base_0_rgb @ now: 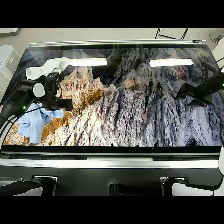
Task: Fold the clothes and pants, and hang the long-sleeved shirts on hangers.
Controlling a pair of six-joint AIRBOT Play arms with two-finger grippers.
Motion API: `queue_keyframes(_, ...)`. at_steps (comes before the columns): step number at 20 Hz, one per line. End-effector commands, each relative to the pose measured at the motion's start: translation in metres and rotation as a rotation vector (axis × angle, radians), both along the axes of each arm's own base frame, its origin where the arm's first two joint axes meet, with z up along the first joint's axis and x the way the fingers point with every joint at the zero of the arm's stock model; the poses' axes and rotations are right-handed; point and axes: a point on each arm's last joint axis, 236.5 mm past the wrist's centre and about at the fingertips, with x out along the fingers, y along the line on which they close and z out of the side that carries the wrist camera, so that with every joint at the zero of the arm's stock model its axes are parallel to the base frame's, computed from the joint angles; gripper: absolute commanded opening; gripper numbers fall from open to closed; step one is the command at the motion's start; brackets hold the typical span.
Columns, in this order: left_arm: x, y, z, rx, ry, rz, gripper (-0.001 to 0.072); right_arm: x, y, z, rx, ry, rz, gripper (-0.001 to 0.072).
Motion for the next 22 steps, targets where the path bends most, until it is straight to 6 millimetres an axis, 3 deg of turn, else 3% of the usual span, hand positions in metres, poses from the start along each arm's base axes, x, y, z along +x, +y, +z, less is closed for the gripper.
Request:
queue_keyframes(1, 0.000, 0.000, 0.000, 0.000, 0.001, 0.000, 0.0705, 0.000, 0.000, 0.000, 0.001, 0.001, 0.001, 0.0673)
queue_keyframes(13, 0.000, 0.000, 0.000, 0.000, 0.001, 0.000, 0.0705, 0.001, 0.000, 0.000, 0.000, -0.002, 0.000, 0.0673)
queue_keyframes(17, 0.008, -0.003, 0.002, -0.018, -0.035, 0.024, 0.0705, 0.039, -0.010, 0.007, -0.035, -0.163, -0.044, 0.0673)
queue_keyframes(20, 0.031, -0.012, 0.007, -0.069, -0.122, 0.070, 0.0705, 0.069, -0.019, 0.017, -0.063, -0.295, -0.077, 0.0660)
queue_keyframes(21, 0.034, -0.006, 0.010, -0.036, -0.140, 0.036, 0.0706, 0.073, -0.020, 0.019, -0.067, -0.313, -0.082, 0.0622)
queue_keyframes(22, 0.040, 0.020, 0.019, 0.074, -0.163, -0.024, 0.0707, 0.075, -0.021, 0.020, -0.070, -0.323, -0.083, 0.0587)
